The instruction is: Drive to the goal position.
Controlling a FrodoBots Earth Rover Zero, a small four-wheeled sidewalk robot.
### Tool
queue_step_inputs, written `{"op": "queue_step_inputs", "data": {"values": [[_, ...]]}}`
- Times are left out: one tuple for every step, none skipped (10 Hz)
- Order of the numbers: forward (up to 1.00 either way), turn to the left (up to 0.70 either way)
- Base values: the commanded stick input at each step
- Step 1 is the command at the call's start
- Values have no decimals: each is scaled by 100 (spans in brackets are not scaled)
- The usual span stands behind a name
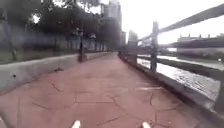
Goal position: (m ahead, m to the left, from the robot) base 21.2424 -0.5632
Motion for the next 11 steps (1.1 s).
{"op": "queue_step_inputs", "data": {"values": [[70,0],[70,0],[70,0],[70,0],[70,0],[70,0],[70,0],[70,0],[70,0],[70,0],[70,0]]}}
